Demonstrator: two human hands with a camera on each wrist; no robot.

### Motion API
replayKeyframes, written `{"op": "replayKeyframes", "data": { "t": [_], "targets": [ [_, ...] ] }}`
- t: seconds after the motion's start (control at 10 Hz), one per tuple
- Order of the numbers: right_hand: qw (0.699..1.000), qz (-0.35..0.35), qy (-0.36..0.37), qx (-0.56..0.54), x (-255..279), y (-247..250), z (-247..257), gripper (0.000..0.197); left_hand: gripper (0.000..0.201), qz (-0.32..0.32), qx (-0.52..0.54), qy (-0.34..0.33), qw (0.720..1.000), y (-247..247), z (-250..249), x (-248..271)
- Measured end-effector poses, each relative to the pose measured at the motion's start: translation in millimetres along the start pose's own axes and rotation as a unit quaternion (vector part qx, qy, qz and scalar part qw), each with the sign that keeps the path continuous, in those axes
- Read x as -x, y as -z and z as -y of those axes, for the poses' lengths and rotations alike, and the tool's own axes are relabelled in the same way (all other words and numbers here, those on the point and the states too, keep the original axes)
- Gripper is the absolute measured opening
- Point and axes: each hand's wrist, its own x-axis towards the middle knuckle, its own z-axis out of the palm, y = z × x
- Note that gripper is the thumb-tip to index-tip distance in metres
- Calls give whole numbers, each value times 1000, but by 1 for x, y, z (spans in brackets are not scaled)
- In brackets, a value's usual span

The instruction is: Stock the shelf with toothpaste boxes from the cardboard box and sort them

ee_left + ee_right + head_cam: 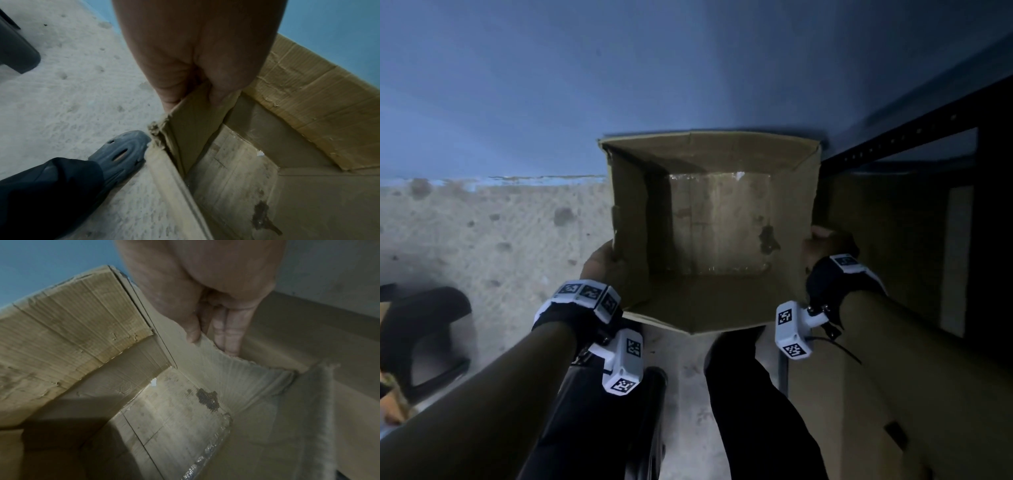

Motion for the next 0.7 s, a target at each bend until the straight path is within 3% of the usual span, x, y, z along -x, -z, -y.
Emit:
{"op": "replayKeyframes", "data": {
  "t": [0.2,0.4,0.5,0.6,0.7],
  "targets": [
    [999,26,7,37,-42,-18,-8,36,35,21,49,1,999,-32,17,-30],
    [998,20,0,62,-51,-30,-13,39,21,5,76,8,997,-46,-2,-30],
    [997,48,19,61,-35,-22,2,40,31,39,51,28,997,-40,-7,-19],
    [996,66,43,44,-9,-5,25,38,23,71,77,46,993,-23,-19,-5],
    [989,98,53,-95,37,15,55,23,11,114,88,35,989,-1,-23,22]
  ]
}}
